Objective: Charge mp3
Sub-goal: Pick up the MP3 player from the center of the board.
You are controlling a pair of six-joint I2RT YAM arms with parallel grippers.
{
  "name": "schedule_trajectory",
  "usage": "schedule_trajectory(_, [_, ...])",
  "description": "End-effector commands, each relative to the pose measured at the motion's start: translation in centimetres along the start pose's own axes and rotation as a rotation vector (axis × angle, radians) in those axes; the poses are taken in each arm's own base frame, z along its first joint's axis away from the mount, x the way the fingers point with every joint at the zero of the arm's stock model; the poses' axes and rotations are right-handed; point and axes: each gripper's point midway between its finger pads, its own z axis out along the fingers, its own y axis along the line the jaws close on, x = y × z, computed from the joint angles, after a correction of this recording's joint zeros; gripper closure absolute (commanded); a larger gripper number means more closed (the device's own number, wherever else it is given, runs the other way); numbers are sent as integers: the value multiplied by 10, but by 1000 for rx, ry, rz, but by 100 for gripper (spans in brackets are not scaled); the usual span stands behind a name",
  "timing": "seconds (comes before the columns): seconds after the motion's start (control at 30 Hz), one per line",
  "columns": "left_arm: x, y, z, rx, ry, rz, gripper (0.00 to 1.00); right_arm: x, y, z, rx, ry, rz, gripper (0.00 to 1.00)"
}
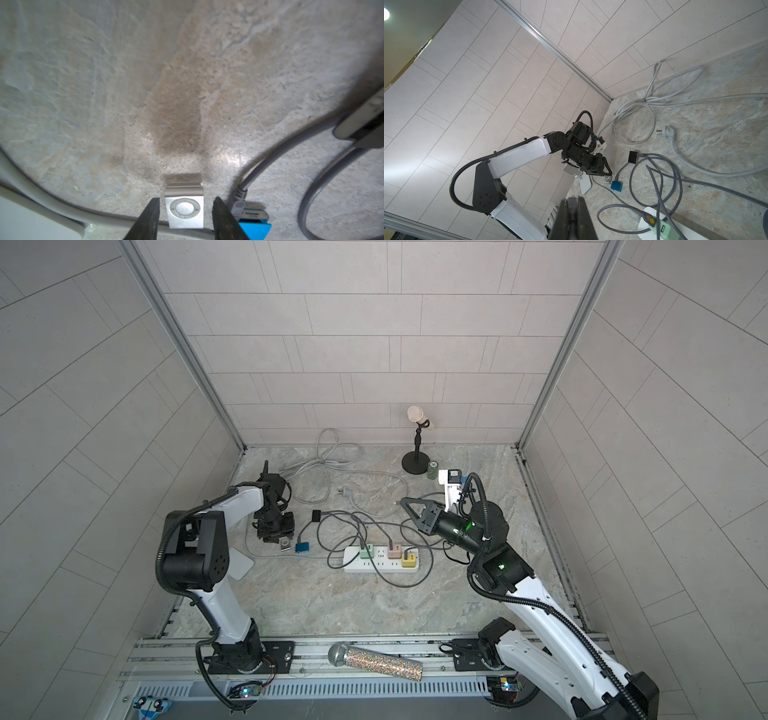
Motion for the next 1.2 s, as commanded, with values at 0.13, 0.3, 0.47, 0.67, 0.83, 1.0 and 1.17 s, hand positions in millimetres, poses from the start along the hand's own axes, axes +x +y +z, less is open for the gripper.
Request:
schedule_trajectory(0.13, [6,4,12,-11,51,-16,54,-4,10,-4,-32,-24,-33,100])
schedule_trajectory(0.3, [8,2,16,0,69,-13,55,-3,9,-4,-29,-23,-36,100])
schedule_trajectory(0.47, [6,1,18,3,72,-14,64,-3,10,-4,-31,-24,-37,100])
schedule_trajectory(0.67, [9,-2,16,25,73,-13,76,-3,9,-6,-23,-25,-40,100])
schedule_trajectory(0.83, [7,-18,-11,133,0,-22,82,-4,7,-6,-9,-31,-36,100])
schedule_trajectory(1.0, [-5,-83,-98,556,-210,26,87,-9,2,-2,29,-51,-48,100])
schedule_trajectory(1.17, [3,-131,-212,979,-447,85,91,6,19,28,60,43,-177,100])
